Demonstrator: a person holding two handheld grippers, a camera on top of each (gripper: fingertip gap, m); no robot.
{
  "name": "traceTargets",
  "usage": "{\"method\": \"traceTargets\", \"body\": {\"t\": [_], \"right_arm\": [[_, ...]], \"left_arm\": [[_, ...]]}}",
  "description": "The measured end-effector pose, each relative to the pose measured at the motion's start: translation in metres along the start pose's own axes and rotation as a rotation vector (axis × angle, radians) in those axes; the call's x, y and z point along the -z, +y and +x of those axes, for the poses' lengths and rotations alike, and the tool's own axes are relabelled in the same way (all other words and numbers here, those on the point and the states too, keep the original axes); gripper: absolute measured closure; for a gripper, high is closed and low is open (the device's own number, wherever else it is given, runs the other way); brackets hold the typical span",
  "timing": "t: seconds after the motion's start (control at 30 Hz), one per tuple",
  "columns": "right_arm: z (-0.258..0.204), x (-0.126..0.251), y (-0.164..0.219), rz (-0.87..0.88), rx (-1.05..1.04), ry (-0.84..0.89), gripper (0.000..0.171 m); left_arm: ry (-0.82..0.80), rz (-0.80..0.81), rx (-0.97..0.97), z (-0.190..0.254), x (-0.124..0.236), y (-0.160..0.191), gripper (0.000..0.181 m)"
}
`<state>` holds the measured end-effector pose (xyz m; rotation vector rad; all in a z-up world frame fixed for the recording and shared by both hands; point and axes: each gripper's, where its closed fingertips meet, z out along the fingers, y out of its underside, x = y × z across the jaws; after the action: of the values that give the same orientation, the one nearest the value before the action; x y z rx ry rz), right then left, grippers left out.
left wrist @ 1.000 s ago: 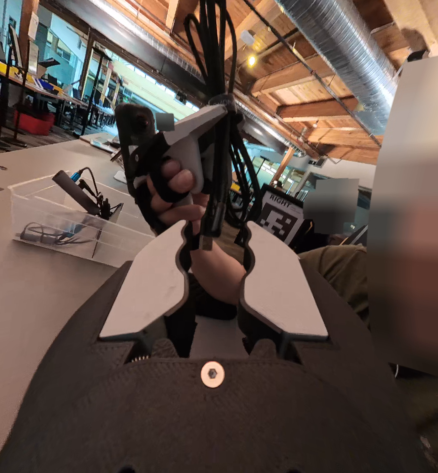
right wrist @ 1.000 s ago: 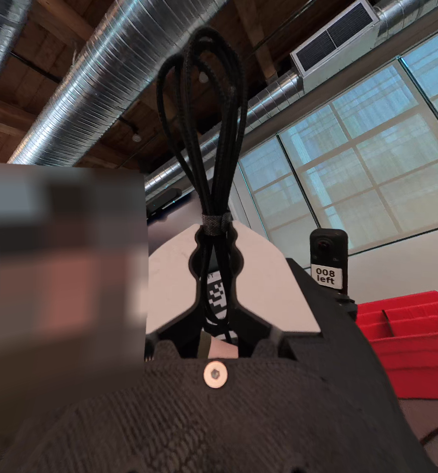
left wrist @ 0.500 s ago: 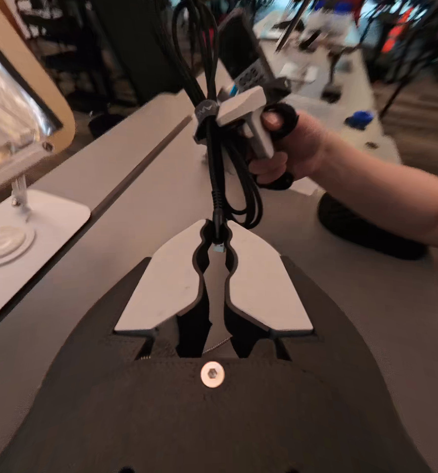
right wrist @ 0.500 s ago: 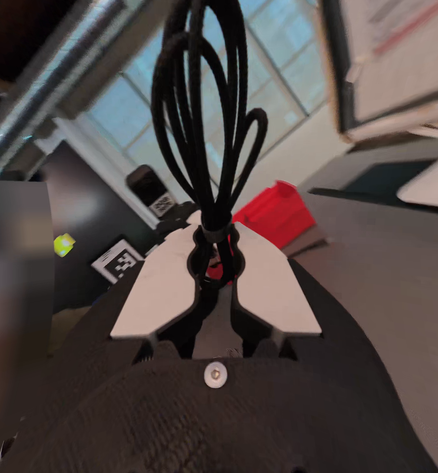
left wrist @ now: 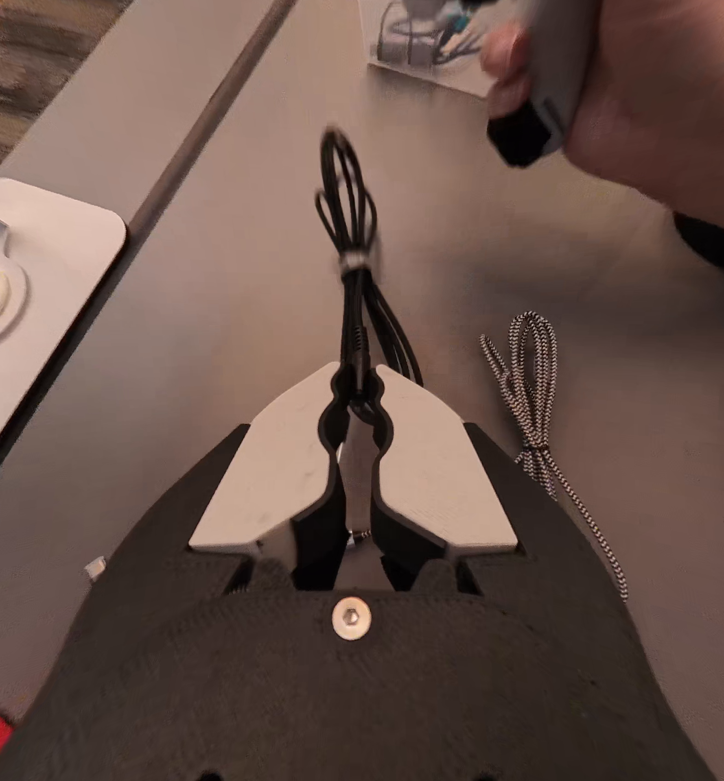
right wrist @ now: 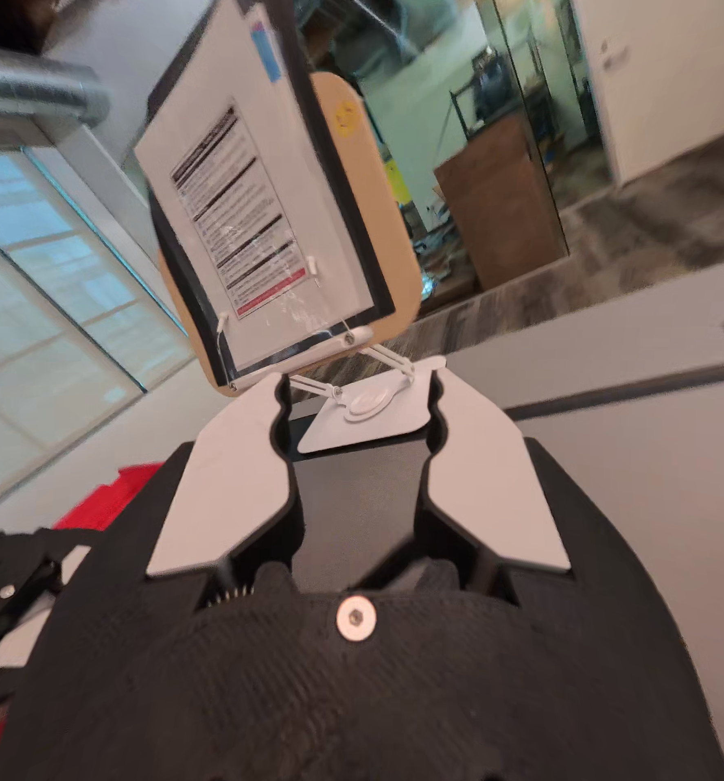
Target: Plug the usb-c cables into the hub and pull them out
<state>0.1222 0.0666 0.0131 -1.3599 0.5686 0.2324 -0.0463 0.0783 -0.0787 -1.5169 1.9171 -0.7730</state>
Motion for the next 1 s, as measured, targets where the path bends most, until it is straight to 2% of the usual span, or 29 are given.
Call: {"method": "traceTargets", "body": {"t": [0.03,0.1,0.13,0.23,0.27,0.37,0.43,0.53,0.6,0.7,0.8,0.87,1.0], "right_arm": [[-0.013,-0.001,-0.002,-0.002,0.075,-0.054,0.113],[-0.056,-0.005,0.009,-0.068,0.201,-0.287,0.127],[-0.081,-0.005,0.027,-0.171,0.25,-0.435,0.131],[-0.122,0.024,0.103,-0.686,0.286,-0.781,0.142],[-0.123,0.034,0.12,-0.792,0.327,-0.827,0.146],[-0.108,0.039,0.15,-0.857,0.562,-0.8,0.142],[-0.097,0.047,0.171,-0.961,0.685,-0.797,0.14],[-0.091,0.056,0.189,-1.011,0.822,-0.828,0.152],[-0.095,0.061,0.187,-1.037,0.807,-0.859,0.16],[-0.093,0.055,0.174,-1.009,0.728,-0.828,0.164],[-0.089,0.048,0.162,-0.969,0.653,-0.808,0.164],[-0.092,0.047,0.156,-0.948,0.618,-0.822,0.164],[-0.095,0.049,0.152,-0.937,0.598,-0.846,0.164]], "left_arm": [[0.001,-0.011,-0.003,0.0,-0.001,0.002,0.174],[0.019,-0.035,-0.01,0.002,-0.003,0.006,0.174],[0.023,-0.044,-0.014,0.002,-0.003,0.007,0.174],[0.035,-0.084,-0.026,0.002,-0.002,0.013,0.174],[0.047,-0.1,-0.03,0.003,-0.001,0.016,0.173],[0.057,-0.127,-0.057,0.005,-0.001,0.019,0.174],[0.067,-0.136,-0.079,0.009,0.0,0.02,0.174],[0.113,-0.146,-0.11,0.02,0.001,0.019,0.174],[0.131,-0.163,-0.078,0.022,0.005,0.019,0.171],[0.127,-0.05,0.022,0.007,0.022,0.003,0.159],[0.267,0.011,0.166,0.006,0.036,0.0,0.156],[0.344,0.009,0.21,0.01,0.035,0.002,0.156],[0.367,0.04,0.226,0.014,0.021,-0.001,0.152]]}}
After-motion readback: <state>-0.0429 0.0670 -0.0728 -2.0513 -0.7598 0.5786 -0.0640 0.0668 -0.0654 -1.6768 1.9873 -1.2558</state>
